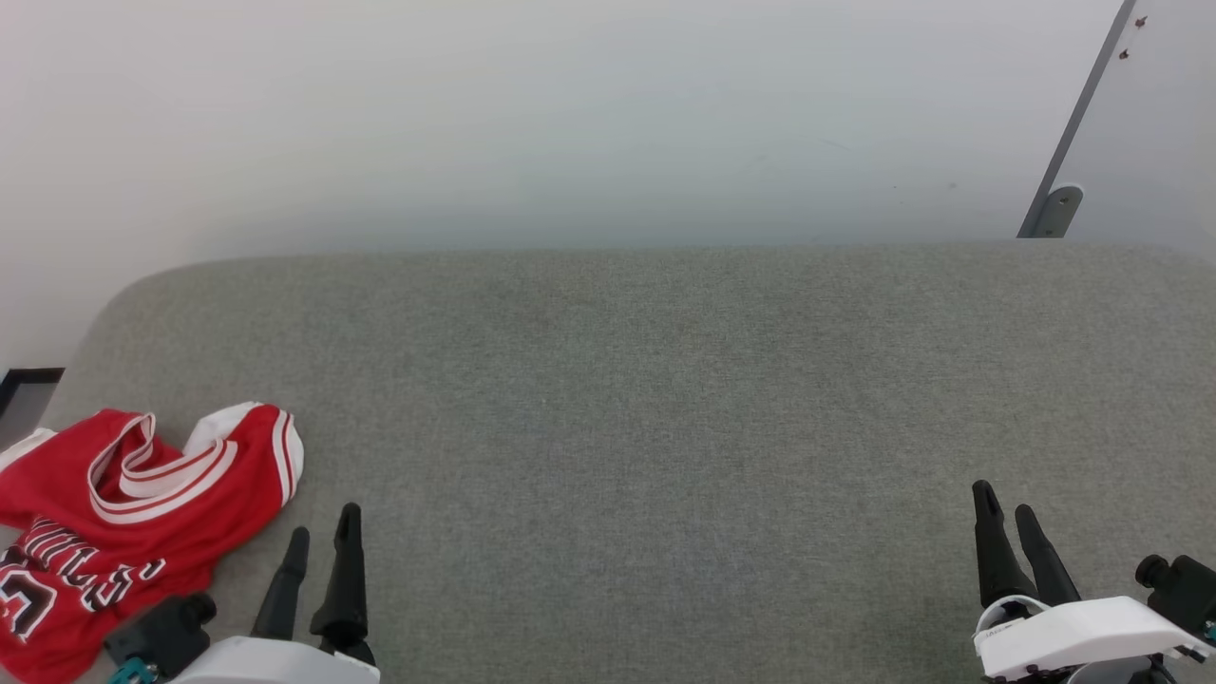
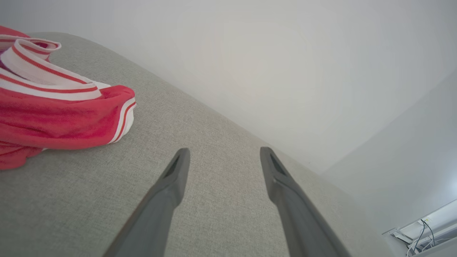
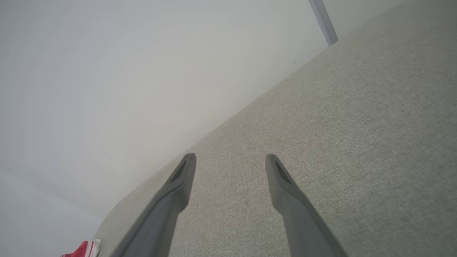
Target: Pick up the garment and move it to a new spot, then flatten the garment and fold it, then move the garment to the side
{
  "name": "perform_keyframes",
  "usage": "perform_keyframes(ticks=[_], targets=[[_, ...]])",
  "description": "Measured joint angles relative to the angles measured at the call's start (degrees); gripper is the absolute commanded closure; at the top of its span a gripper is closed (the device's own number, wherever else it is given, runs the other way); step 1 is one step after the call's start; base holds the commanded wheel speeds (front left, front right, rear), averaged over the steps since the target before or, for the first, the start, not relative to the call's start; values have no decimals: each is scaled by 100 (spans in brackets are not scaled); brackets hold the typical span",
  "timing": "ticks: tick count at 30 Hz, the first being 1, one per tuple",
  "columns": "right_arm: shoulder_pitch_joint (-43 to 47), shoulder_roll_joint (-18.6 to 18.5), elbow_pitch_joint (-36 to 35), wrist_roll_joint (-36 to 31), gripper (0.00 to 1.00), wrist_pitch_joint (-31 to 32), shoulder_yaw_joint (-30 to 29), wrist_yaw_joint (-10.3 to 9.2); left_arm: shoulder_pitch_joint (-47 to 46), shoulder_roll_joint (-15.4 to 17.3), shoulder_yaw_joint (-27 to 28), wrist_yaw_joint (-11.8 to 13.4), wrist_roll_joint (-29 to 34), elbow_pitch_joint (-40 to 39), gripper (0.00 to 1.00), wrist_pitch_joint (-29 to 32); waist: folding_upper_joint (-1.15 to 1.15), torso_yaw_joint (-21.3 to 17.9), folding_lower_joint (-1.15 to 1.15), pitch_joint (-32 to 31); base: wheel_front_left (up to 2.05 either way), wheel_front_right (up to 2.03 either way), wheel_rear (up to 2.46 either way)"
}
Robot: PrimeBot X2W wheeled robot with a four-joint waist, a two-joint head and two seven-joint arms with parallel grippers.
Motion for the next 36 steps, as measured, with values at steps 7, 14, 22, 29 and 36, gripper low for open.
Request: perform_keyframes(ticks=[7,14,22,29,36], targets=[[-9,5,37,-534,0,-111,-2,0,23,1,40,-65,513,-36,0,-114,0,-13,0,-16,0,0,0],[-23,8,69,-946,0,-210,3,1,73,10,65,-107,957,-82,0,-211,0,-26,-1,-36,0,0,0],[-46,11,82,-1351,0,-316,40,1,92,18,86,-135,1404,-134,0,-323,0,-39,-1,-57,0,0,0],[-47,12,89,-1658,0,-403,97,1,121,35,94,-140,1735,-183,0,-413,0,-52,-1,-78,0,0,0],[-48,14,83,-1964,0,-490,133,1,180,53,66,-158,2016,-252,0,-494,0,-62,0,-98,0,0,0]])
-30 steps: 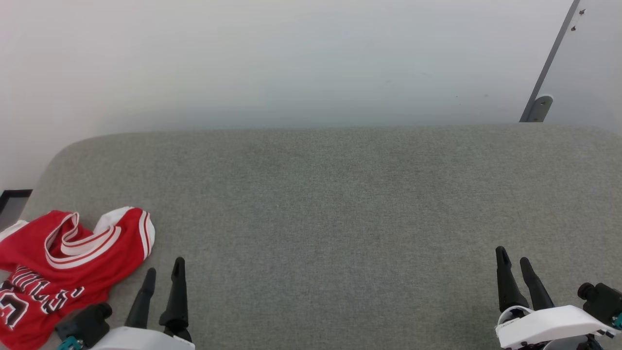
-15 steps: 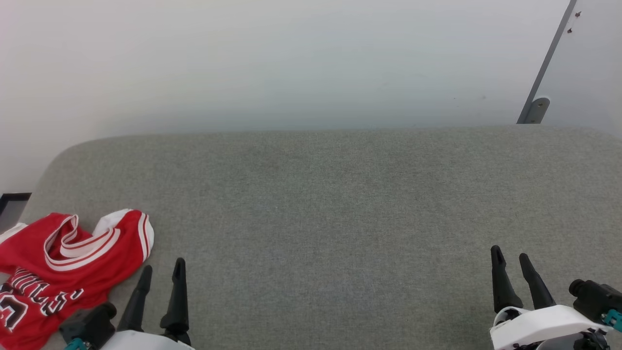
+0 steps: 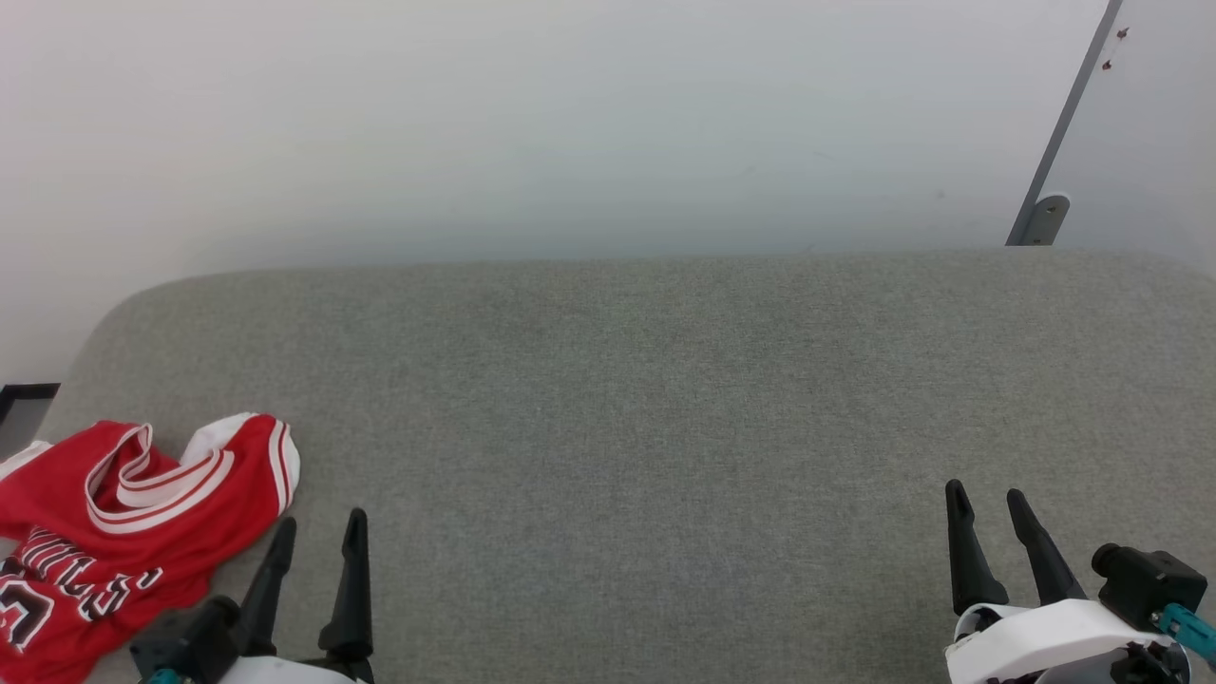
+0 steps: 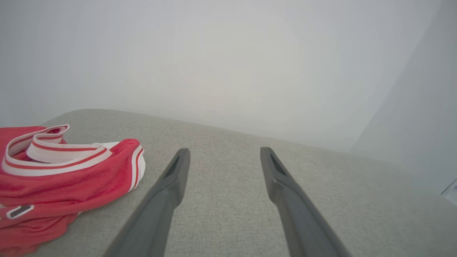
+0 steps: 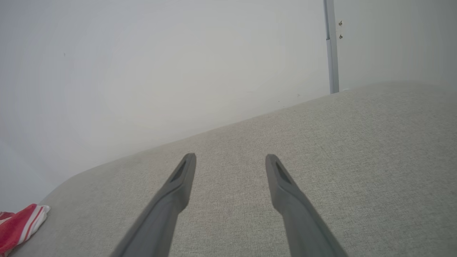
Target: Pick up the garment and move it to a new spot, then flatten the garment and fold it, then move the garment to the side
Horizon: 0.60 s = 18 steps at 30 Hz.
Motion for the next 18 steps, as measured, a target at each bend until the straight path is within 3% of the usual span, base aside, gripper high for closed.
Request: perform_keyframes(ticks=[18], targets=[[0,2,3,-758,0,-196,33,0,91,97,-127,-7,639,-158,0,-196,0,-30,0,-45,0,0,0]])
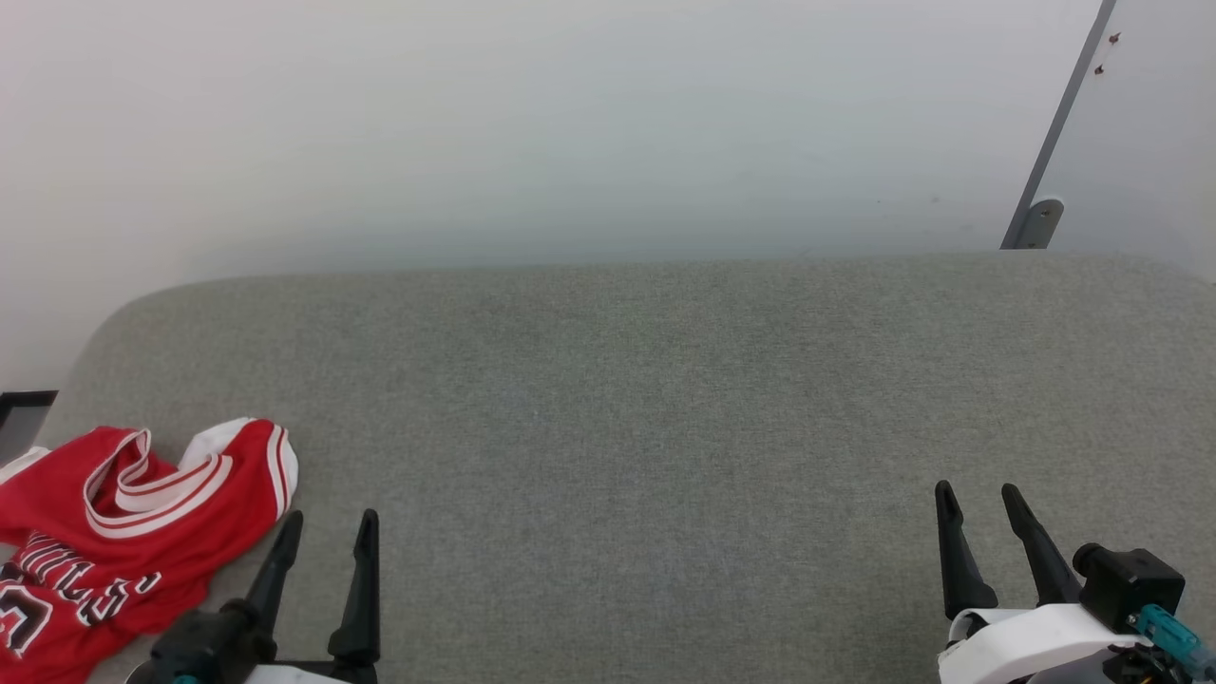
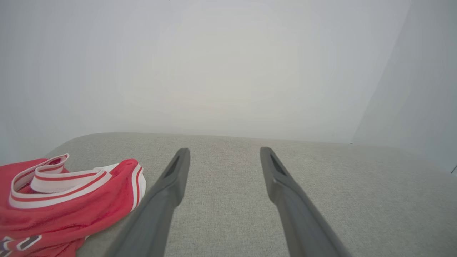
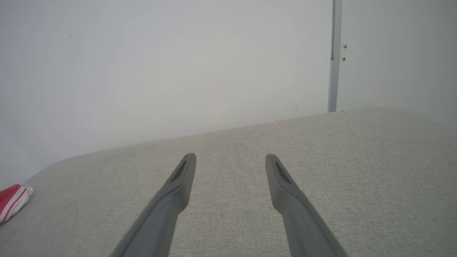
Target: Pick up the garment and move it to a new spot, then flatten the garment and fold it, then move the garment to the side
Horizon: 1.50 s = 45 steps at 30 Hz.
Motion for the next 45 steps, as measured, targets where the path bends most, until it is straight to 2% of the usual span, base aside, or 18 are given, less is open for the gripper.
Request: perform_keyframes(ticks=[10,28,36,45], targets=[[0,-1,2,-330,0,-82,13,0,58,46,-63,0,250,-84,0,-99,0,-12,0,-26,0,0,0],[33,-2,-48,-422,0,-82,-111,0,77,47,-5,0,146,-21,0,-99,0,55,0,-38,0,0,0],[64,-18,-51,-376,0,-47,25,0,56,56,302,18,231,87,0,-99,0,397,0,-107,0,0,0],[49,-63,23,-267,0,11,357,0,180,237,668,154,335,88,0,-99,0,1052,0,-239,0,0,0]])
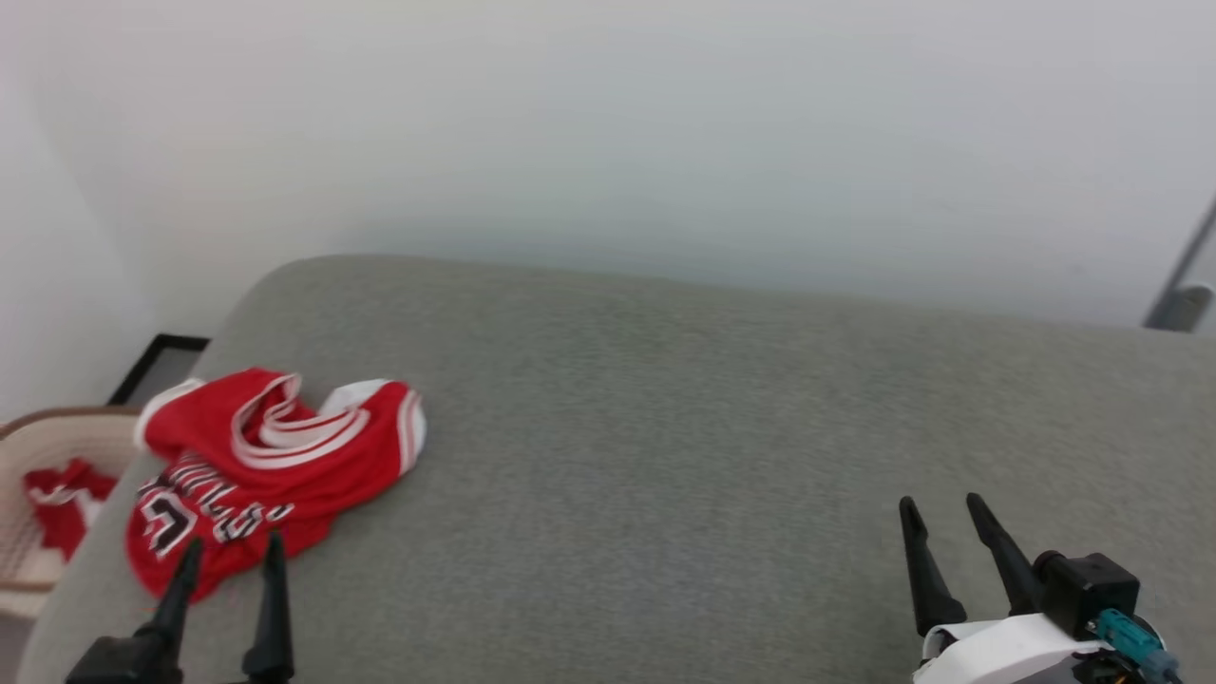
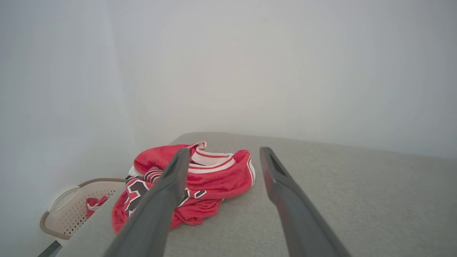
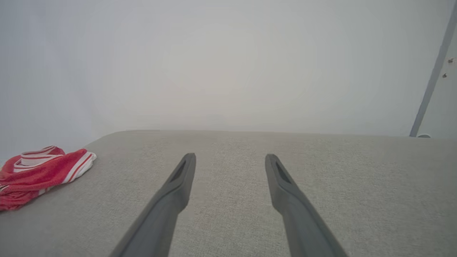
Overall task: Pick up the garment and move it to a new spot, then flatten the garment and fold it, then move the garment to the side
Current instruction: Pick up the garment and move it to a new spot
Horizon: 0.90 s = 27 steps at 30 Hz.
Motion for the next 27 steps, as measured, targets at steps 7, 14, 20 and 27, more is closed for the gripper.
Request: perform_keyframes(ticks=[7,14,20,27], targets=[[-52,1,83,119,0,1,259,0,107,86,155,83,-45,-32,0,9,0,572,0,-111,0,0,0],[-113,-4,187,219,0,-8,389,0,120,107,142,88,-152,-119,0,116,0,1020,0,-182,0,0,0],[-173,-70,185,218,0,-5,432,0,-138,283,129,22,-433,-221,0,479,0,1089,0,-87,0,0,0],[-424,-185,-10,70,0,142,434,0,-892,825,96,-104,-1091,-88,0,1146,0,873,0,237,0,0,0]])
